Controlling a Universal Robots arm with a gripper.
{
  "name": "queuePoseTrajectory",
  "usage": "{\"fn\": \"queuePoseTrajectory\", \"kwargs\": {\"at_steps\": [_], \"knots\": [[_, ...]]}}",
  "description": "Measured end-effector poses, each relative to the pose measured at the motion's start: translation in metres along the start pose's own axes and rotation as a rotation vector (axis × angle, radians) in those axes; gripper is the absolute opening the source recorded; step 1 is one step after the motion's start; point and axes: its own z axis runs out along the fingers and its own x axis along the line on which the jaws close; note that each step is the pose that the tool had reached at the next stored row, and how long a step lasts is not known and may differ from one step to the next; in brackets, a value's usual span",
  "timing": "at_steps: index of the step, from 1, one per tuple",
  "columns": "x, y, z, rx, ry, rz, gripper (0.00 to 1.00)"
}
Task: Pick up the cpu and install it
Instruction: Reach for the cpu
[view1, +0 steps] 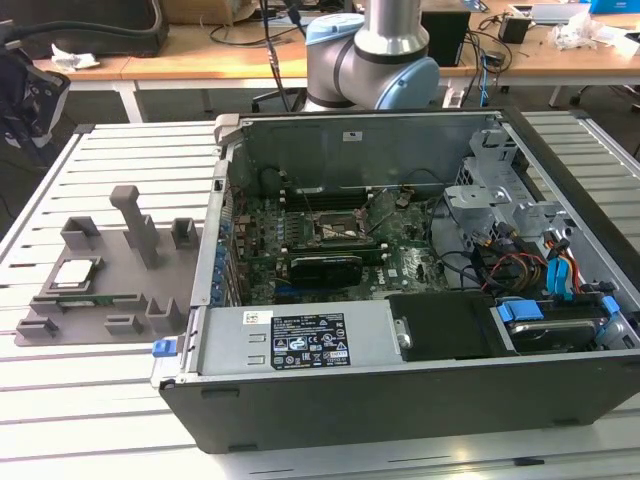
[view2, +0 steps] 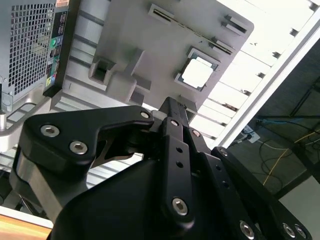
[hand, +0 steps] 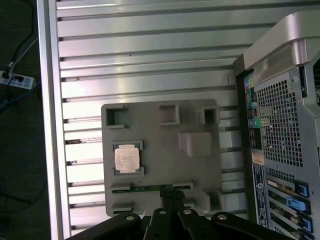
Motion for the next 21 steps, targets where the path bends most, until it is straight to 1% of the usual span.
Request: {"fn": "queuePoseTrajectory", "kwargs": {"at_steps": [3,5,8,11,13,16,21], "knots": [[0.0057,-0.0006,0.0014,0.0000,-0.0001,0.000,0.11],[0.0102,-0.0011,0.0056,0.0000,-0.0001,0.000,0.11],[0.0137,-0.0012,0.0113,0.0000,-0.0001,0.001,0.11],[0.0144,-0.0007,0.0183,0.0001,-0.0001,0.002,0.11],[0.0146,-0.0001,0.0244,0.0001,-0.0001,0.003,0.11],[0.0148,0.0002,0.0299,0.0002,0.0003,0.003,0.11],[0.0151,-0.0001,0.0411,0.0000,0.0003,0.004,0.11]]}}
